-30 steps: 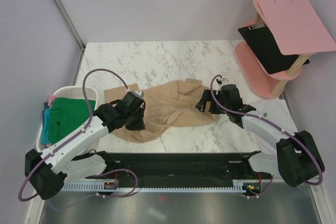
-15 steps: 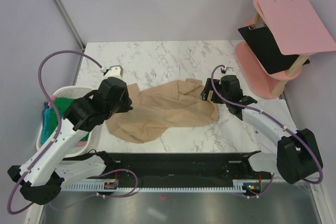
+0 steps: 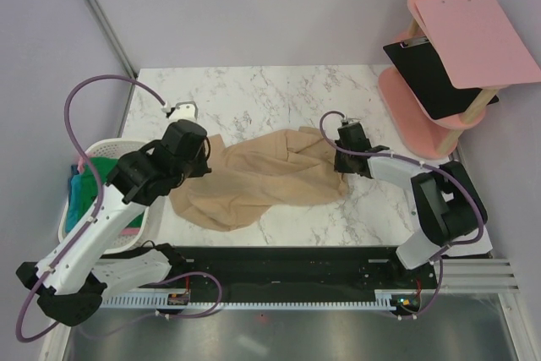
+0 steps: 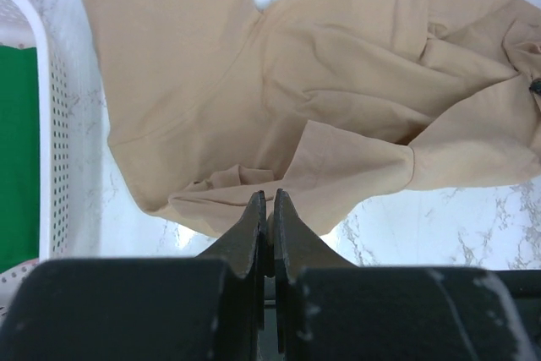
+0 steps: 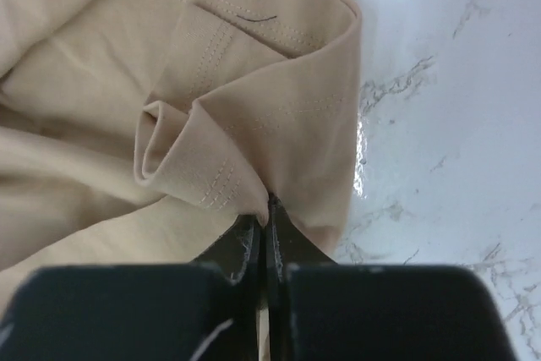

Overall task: Fold and stack the t-shirts
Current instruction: Flatten out the tshirt

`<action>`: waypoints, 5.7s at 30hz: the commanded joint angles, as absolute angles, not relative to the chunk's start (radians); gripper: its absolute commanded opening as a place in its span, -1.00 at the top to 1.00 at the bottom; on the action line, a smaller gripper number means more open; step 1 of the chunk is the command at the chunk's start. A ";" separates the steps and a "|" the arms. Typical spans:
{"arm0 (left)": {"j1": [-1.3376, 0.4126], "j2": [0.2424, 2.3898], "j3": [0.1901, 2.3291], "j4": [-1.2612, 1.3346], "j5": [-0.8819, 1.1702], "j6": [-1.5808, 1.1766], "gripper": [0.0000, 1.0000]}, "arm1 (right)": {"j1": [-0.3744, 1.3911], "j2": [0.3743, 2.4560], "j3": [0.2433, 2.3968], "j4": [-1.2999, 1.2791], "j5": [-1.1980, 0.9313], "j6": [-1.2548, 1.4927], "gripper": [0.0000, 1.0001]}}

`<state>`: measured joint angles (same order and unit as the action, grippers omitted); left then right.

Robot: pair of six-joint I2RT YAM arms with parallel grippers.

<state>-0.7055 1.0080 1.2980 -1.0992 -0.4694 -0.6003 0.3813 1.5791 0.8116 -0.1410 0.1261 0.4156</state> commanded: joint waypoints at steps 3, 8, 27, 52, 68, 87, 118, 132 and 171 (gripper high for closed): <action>-0.608 1.006 1.342 -1.097 -0.528 -0.525 0.96 | 0.374 1.525 0.835 -0.163 0.333 0.445 1.00; -0.376 1.031 1.397 -1.046 -0.425 -0.413 0.96 | 0.345 1.428 0.880 -0.124 0.284 0.433 1.00; -0.273 0.991 1.323 -1.158 -0.128 -0.442 0.96 | 0.242 1.229 0.473 -0.116 0.003 0.828 0.82; -0.275 0.732 1.025 -1.278 0.003 -0.512 0.96 | 0.244 1.502 0.887 -0.327 0.207 0.522 -0.69; -0.275 0.764 1.022 -1.239 0.003 -0.500 0.96 | 0.242 1.756 0.951 -0.302 0.192 0.495 1.00; -0.273 0.894 1.060 -1.167 -0.109 -0.466 0.96 | 0.244 1.307 0.953 -0.443 0.334 0.483 0.95; -0.273 0.939 1.020 -1.088 -0.087 -0.436 0.96 | 0.242 1.463 0.821 -0.325 0.155 0.462 0.88; -0.275 0.951 1.006 -1.074 -0.074 -0.431 0.96 | 0.242 1.485 0.831 -0.325 0.113 0.454 0.48; -0.275 0.966 1.137 -1.118 -0.121 -0.425 0.96 | 0.242 0.905 0.641 -0.390 0.132 0.505 -0.96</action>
<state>-0.2768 0.9936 1.1614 -1.1126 -0.1261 -0.4500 0.2447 0.9642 0.6239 -0.4278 0.1837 0.4931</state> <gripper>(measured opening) 0.045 0.961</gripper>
